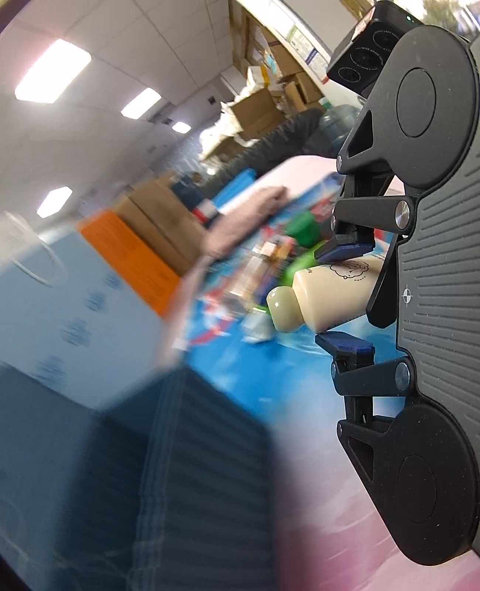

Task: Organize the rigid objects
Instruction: 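Carry the cream tube with the right gripper into the blue-grey crate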

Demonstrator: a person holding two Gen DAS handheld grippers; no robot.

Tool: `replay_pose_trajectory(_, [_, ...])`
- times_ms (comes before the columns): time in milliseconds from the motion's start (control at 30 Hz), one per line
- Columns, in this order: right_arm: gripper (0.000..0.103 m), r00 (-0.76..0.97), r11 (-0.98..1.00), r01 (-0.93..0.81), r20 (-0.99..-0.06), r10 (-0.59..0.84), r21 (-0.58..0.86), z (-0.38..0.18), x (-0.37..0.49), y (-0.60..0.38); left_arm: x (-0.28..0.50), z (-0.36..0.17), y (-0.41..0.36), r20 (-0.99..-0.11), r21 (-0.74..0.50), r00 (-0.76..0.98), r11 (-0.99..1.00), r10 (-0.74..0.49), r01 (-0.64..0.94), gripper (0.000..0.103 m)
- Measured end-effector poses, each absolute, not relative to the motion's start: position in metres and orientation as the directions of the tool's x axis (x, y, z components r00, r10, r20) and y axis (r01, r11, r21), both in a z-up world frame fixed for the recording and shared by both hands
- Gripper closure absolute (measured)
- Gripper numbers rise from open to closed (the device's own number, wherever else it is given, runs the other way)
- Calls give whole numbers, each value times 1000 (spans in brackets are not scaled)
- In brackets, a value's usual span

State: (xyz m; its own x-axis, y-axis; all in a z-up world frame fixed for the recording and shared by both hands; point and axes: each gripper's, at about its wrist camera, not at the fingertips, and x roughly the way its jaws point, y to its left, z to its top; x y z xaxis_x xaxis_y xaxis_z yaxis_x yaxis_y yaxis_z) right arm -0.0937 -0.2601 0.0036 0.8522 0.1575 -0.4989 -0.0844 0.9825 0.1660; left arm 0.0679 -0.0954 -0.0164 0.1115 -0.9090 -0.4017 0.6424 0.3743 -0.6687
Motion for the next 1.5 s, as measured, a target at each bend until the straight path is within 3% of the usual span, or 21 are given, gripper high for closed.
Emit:
replay_pose_trajectory(300, [57,897,946,-324,-315,309,6,72,-36,-226,87,58,-20,-196,-596,393,427,-898,680,64])
replay_pose_trajectory(633, [56,858,830,-497,-289,425,-255,84,59,-200,146,67,1,-123,-623,591,526,-797,579,65])
replay_pose_trajectory(933, [57,787,712,-586,-483,384,-388,40,114,-194,173,28,-10,-282,-591,547,592,-788,548,66])
replay_pose_trajectory(1267, [59,620,633,-716,-686,381,-295,44,153,-190,165,26,-16,-426,-427,482,639,-766,640,65])
replay_pose_trajectory(1433, [59,525,612,-755,-778,345,-238,55,161,-173,171,28,-8,-420,-452,510,660,-751,600,59])
replay_pose_trajectory(1467, [59,509,602,-764,-790,342,-232,54,155,-169,173,27,-6,-422,-471,520,670,-742,574,49])
replay_pose_trajectory(1500, [59,492,601,-769,-803,336,-219,54,157,-168,173,26,-4,-427,-476,524,676,-737,563,45])
